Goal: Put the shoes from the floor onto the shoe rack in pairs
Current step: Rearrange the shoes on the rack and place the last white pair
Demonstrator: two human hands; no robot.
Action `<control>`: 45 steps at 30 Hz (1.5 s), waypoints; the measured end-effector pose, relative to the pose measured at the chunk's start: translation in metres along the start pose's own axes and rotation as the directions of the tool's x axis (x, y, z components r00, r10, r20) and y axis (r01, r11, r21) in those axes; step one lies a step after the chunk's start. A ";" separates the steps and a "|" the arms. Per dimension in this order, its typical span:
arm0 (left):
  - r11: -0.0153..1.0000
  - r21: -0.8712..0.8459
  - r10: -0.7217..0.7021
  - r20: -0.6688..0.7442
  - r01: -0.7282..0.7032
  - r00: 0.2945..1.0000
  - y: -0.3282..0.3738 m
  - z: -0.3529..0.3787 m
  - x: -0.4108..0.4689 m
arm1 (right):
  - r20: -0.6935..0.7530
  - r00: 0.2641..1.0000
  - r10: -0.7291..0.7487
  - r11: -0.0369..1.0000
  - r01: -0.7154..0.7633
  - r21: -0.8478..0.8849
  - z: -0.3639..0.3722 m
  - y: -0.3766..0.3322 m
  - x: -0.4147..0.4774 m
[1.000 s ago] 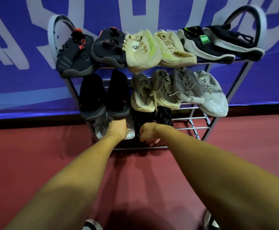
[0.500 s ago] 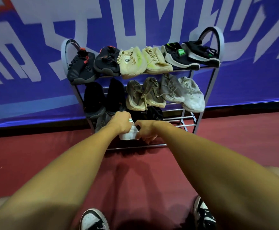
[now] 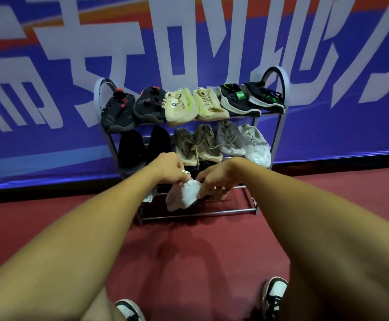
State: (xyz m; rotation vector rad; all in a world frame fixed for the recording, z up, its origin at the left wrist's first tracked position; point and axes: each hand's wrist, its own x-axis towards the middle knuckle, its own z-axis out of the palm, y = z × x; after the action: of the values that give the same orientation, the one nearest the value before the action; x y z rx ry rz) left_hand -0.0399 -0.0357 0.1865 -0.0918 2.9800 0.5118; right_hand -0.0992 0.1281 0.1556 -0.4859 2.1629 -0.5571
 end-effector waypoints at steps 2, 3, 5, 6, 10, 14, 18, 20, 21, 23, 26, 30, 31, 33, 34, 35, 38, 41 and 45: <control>0.999 -0.017 -0.026 0.034 0.027 0.999 0.001 0.007 0.000 | -0.049 0.998 0.043 0.999 -0.045 -0.026 -0.002 0.009 0.004; 0.999 -0.021 -0.038 0.040 0.039 0.998 0.001 0.009 0.002 | -0.074 0.995 0.067 0.996 -0.071 -0.047 -0.003 0.011 0.006; 0.997 -0.027 -0.065 0.009 0.065 0.998 0.000 0.012 0.004 | -0.141 0.986 0.088 0.991 -0.101 -0.092 -0.007 0.012 0.009; 0.996 -0.034 -0.082 -0.011 0.082 0.997 -0.001 0.012 0.006 | -0.182 0.980 0.081 0.989 -0.102 -0.110 -0.009 0.012 0.011; 0.988 -0.087 -0.130 0.010 0.131 0.991 0.001 0.017 0.009 | -0.201 0.980 0.005 0.997 -0.020 -0.072 -0.008 0.005 0.010; 0.961 -0.147 -0.238 -0.003 0.236 0.971 0.008 0.020 0.011 | -0.101 0.994 -0.034 0.999 0.034 -0.009 -0.004 -0.009 0.012; 0.869 -0.356 -0.332 0.093 0.343 0.939 0.015 0.025 0.010 | -0.174 0.984 -0.039 0.996 0.025 -0.083 -0.002 -0.011 0.021; 0.859 -0.384 -0.325 0.101 0.338 0.940 0.017 0.028 0.010 | -0.212 0.976 -0.056 0.983 0.017 -0.182 -0.001 -0.009 0.023; 0.853 -0.397 -0.328 0.094 0.337 0.940 0.017 0.029 0.010 | -0.229 0.972 -0.063 0.977 0.013 -0.214 -0.001 -0.009 0.024; 0.857 -0.395 -0.331 0.072 0.332 0.941 0.017 0.031 0.012 | -0.257 0.964 -0.067 0.970 0.002 -0.244 0.001 -0.011 0.024; 0.875 -0.354 -0.329 0.063 0.330 0.942 0.017 0.032 0.012 | -0.300 0.953 -0.033 0.961 -0.052 -0.271 0.006 -0.015 0.022; 0.916 -0.243 -0.321 0.034 0.320 0.946 0.021 0.036 0.013 | -0.352 0.935 0.034 0.915 -0.171 -0.364 0.016 -0.026 0.013; 0.923 -0.216 -0.319 0.028 0.318 0.947 0.021 0.038 0.014 | -0.336 0.941 0.044 0.903 -0.182 -0.389 0.018 -0.027 0.012; 0.933 -0.186 -0.308 0.024 0.307 0.951 0.020 0.040 0.015 | -0.276 0.959 0.064 0.909 -0.171 -0.381 0.020 -0.027 0.013; 0.941 -0.169 -0.294 0.025 0.294 0.955 0.019 0.039 0.015 | -0.248 0.967 0.065 0.922 -0.153 -0.356 0.021 -0.026 0.015; 0.950 -0.148 -0.275 0.031 0.276 0.961 0.018 0.039 0.016 | -0.232 0.971 0.055 0.935 -0.132 -0.329 0.021 -0.025 0.017; 0.967 -0.174 -0.177 0.077 0.188 0.981 0.014 0.037 0.024 | -0.252 0.968 0.001 0.967 -0.065 -0.244 0.017 -0.022 0.020; 0.940 -0.314 -0.106 0.104 0.134 0.989 0.010 0.032 0.022 | -0.292 0.956 -0.016 0.987 -0.032 -0.159 0.009 -0.017 0.019; 0.949 -0.295 -0.052 0.209 0.114 0.976 -0.004 0.039 0.023 | -0.275 0.962 0.001 1.000 -0.002 -0.002 0.002 -0.006 0.018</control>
State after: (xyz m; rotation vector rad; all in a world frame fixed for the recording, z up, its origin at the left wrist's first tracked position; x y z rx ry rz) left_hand -0.0583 -0.0272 0.1462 -0.1810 2.6675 0.9100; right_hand -0.1073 0.1130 0.1467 -0.4282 2.4274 -0.6530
